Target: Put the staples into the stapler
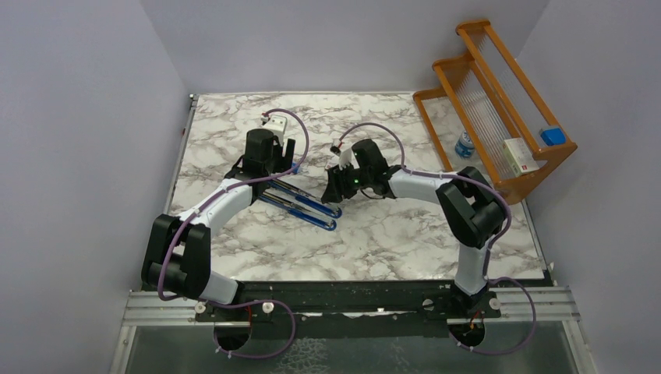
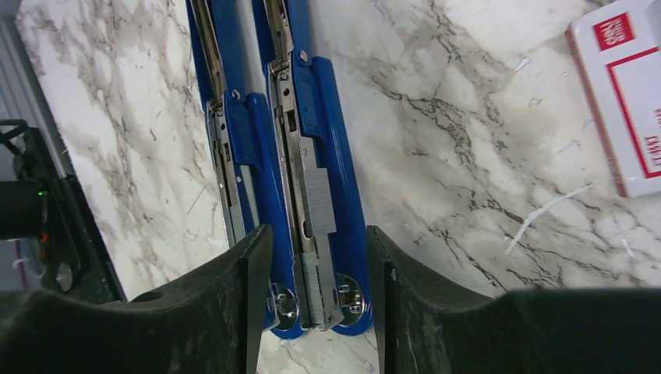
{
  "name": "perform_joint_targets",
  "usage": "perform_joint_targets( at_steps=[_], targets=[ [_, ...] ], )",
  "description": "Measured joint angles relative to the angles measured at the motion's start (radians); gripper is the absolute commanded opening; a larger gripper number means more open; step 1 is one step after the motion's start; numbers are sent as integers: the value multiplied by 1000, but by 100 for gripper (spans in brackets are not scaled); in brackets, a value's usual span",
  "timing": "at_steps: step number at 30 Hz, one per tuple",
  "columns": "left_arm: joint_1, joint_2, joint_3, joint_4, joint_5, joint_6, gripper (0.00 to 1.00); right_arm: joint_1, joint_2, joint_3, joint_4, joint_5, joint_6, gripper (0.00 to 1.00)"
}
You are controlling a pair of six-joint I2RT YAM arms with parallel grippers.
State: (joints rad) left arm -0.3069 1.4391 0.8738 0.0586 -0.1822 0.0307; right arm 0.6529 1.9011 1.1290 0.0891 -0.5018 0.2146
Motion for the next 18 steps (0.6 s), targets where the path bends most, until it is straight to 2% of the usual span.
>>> perform_joint_targets(
  at_steps=[6, 18],
  targets=[
    [0, 0, 0, 0, 0, 0, 82, -14, 39, 0, 20, -76, 31, 52],
    [5, 0, -2, 0, 3, 0, 82, -24, 72, 0, 51, -100, 57, 48]
  ],
)
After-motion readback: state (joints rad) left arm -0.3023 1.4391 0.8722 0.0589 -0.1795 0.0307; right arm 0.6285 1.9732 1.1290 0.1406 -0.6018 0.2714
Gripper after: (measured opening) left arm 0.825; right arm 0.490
